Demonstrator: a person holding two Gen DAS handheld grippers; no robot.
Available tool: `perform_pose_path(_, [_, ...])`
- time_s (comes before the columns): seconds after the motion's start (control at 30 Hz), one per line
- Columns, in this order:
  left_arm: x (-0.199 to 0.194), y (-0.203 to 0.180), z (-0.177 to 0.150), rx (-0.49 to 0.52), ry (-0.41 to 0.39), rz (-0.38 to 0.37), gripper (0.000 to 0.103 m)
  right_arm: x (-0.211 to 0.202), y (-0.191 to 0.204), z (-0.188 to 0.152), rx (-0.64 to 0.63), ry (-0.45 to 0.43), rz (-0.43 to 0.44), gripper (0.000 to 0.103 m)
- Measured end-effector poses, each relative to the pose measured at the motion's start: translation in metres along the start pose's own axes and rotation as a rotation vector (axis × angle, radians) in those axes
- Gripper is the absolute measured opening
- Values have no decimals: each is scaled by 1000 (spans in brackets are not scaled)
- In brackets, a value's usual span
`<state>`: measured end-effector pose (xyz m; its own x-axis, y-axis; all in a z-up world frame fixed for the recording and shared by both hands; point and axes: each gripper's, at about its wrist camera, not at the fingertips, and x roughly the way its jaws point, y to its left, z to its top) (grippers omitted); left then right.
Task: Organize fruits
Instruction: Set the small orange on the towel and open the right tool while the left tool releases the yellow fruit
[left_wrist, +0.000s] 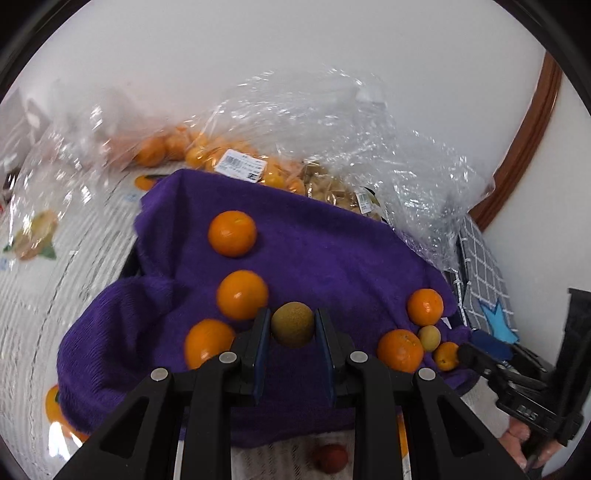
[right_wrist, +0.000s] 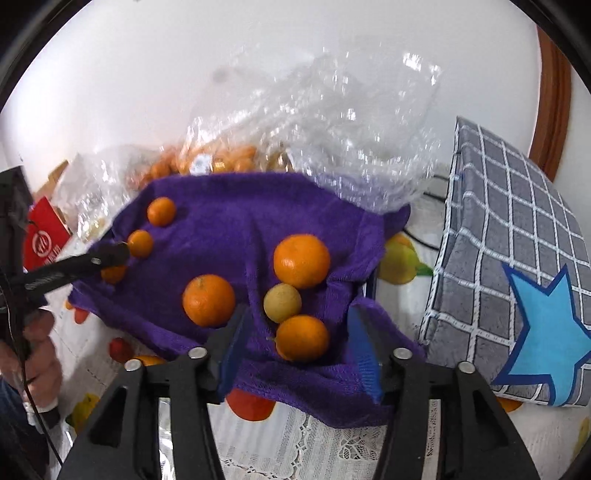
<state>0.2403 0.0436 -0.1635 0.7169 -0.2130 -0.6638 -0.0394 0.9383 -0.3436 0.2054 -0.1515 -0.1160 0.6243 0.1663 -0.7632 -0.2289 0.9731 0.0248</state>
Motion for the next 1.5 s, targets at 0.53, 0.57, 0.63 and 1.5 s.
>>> perform_pose_path(0.53, [18, -8, 20, -107, 27, 28, 48, -16, -10, 2, 65, -79, 66, 57])
perform_pose_path(0.57, [10, -6, 19, -104, 17, 25, 48, -15, -9, 1, 62, -79, 65, 57])
perform_pose_path(0.63, [-8, 0, 15, -97, -9, 24, 49, -15, -6, 1, 55, -81, 58, 57])
perform_pose_path(1.5, [-91, 61, -85, 6, -37, 12, 49, -2, 98, -53, -92, 55, 124, 53])
